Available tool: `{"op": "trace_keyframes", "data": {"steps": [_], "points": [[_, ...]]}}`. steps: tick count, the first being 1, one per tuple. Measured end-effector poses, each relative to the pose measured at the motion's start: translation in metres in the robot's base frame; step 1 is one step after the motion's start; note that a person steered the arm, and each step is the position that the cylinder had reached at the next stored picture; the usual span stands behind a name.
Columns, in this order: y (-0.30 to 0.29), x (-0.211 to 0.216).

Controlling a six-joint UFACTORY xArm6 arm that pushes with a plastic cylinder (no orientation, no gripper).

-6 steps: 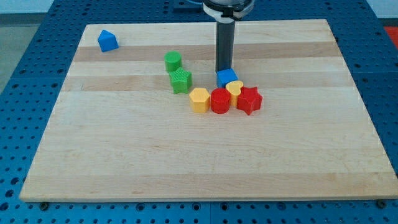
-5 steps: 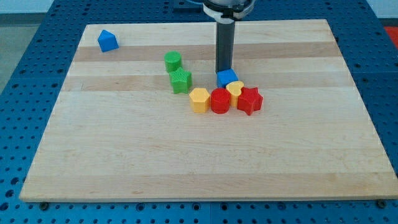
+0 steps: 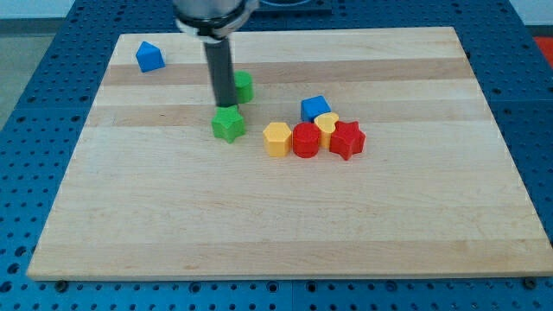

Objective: Move the yellow heart to bottom left

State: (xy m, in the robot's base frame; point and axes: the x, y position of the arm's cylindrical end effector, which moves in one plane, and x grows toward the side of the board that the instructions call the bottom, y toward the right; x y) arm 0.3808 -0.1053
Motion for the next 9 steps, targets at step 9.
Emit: {"op": "trace_keyframes", "data": {"steps": [9], "points": [[0.05,-0.06]]}}
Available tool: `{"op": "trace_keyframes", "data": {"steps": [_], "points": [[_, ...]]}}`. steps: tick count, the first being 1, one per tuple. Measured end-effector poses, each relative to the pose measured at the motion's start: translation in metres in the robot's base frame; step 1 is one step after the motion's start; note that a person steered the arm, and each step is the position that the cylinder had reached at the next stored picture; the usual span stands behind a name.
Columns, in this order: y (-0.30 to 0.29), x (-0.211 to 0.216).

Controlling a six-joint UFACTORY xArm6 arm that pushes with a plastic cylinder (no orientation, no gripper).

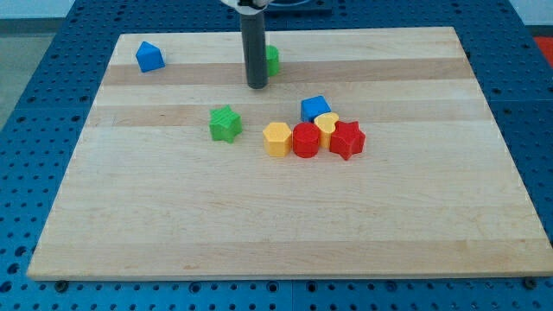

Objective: Move the yellow heart to bottom left

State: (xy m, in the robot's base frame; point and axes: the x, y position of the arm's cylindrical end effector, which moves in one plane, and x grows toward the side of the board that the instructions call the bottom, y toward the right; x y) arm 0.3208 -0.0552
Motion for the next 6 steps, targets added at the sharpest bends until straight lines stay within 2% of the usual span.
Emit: {"op": "trace_keyframes", "data": {"steps": [1,2,6], "points": [[0.0,-0.038],[0.0,-0.05],[0.01,-0.049]]}}
